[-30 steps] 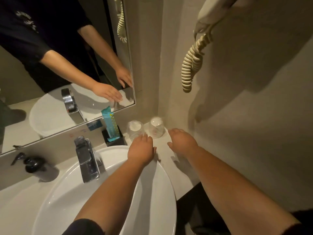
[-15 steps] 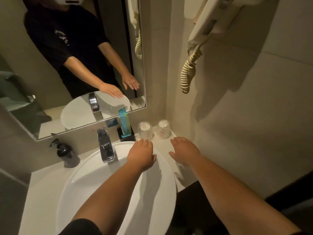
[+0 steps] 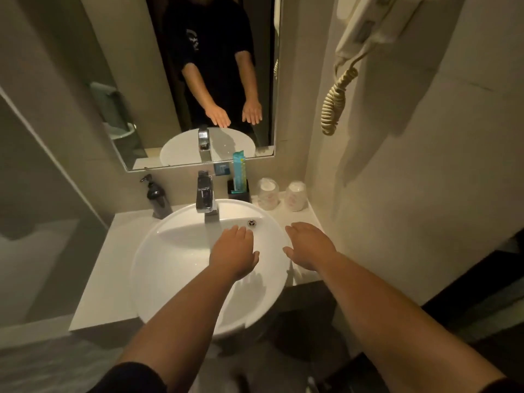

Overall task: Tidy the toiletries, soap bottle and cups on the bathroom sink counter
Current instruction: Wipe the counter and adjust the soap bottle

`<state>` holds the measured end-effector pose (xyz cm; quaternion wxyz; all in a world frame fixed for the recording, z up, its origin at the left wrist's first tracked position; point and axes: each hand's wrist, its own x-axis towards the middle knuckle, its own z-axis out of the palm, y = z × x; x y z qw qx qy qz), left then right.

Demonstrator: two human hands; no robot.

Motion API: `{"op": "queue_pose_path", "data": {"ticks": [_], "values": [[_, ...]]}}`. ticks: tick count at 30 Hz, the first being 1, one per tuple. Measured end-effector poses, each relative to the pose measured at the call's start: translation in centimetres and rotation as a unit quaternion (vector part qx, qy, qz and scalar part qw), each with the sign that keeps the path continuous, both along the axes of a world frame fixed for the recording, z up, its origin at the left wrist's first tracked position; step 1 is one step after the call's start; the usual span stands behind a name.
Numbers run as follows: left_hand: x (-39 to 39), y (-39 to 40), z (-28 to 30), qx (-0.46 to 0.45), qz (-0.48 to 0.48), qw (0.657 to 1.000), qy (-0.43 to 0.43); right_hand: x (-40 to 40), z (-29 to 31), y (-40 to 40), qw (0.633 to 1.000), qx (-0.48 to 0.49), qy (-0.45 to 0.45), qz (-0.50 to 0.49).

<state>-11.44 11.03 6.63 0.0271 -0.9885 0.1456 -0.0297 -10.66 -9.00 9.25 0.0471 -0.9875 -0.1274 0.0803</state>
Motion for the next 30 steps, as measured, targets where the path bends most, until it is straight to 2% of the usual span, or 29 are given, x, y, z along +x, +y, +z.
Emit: {"op": "queue_pose_path", "data": {"ticks": [3,13,23,30], "values": [[-2.2,1.0,0.5,0.022,0.017,1.0,-0.009,-1.2,-0.5,0.7,1.0,0.007,0.008,0.021],[-6.4,5.7,1.9,0.011,0.084,0.996,-0.027,-2.9,-0.2,5.4,0.995,0.013,-0.023,0.096],[-10.2,16.4,1.1,-0.006,0.201,0.98,-0.006,-3.5,-1.3,17.9,0.979,0.039,-0.027,0.2],[-7.3,24.5,-0.3,-0.03,0.203,0.979,-0.009,-0.5,-2.5,26.3,0.978,0.031,-0.021,0.207]]}}
